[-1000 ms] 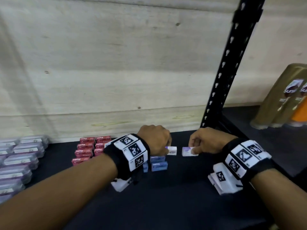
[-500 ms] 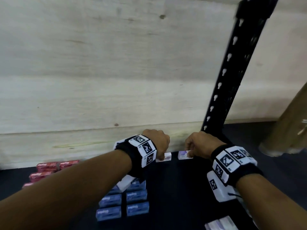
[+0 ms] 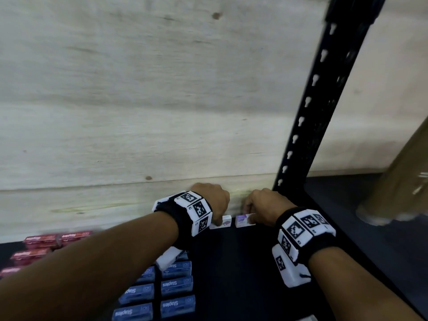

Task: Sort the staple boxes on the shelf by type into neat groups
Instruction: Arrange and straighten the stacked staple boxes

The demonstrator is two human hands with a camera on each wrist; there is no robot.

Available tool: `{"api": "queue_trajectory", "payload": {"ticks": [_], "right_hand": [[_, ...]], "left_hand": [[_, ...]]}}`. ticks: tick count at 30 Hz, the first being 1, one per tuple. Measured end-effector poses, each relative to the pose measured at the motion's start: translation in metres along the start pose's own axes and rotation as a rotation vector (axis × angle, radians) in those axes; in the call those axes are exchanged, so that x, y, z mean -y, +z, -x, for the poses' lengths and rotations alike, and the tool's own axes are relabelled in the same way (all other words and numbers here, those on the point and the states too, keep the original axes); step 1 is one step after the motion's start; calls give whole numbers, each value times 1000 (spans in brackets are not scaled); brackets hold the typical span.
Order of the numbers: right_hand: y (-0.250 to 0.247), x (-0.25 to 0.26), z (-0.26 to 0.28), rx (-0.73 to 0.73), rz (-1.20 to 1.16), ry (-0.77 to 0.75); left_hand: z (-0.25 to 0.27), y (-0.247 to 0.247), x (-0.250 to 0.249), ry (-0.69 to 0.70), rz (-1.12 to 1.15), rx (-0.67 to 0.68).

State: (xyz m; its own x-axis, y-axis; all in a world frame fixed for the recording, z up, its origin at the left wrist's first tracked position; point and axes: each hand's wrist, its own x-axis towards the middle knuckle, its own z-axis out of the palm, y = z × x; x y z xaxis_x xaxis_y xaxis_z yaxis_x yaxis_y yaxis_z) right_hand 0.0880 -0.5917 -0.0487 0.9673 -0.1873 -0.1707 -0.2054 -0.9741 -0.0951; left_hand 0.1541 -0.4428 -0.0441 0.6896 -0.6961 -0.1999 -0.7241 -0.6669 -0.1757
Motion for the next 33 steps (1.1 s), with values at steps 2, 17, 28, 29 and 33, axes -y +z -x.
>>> {"api": "queue_trajectory", "payload": {"ticks": [2,17,28,29,33], "right_hand": [[0,2,0,-5,2,2],[-19,-10,112,27,-101,190],[21,-4,198,122,-91,386],[25,-4,202,129,-94,399],[33,-4,213,151,-104,427]], "left_hand": [[1,0,0,-3,-5,6],[86,-19,-47,244,191,-45],[130,26,-130,324,340,57],[132,29,-133,315,356,54],[135,34,-137,302,398,37]]}}
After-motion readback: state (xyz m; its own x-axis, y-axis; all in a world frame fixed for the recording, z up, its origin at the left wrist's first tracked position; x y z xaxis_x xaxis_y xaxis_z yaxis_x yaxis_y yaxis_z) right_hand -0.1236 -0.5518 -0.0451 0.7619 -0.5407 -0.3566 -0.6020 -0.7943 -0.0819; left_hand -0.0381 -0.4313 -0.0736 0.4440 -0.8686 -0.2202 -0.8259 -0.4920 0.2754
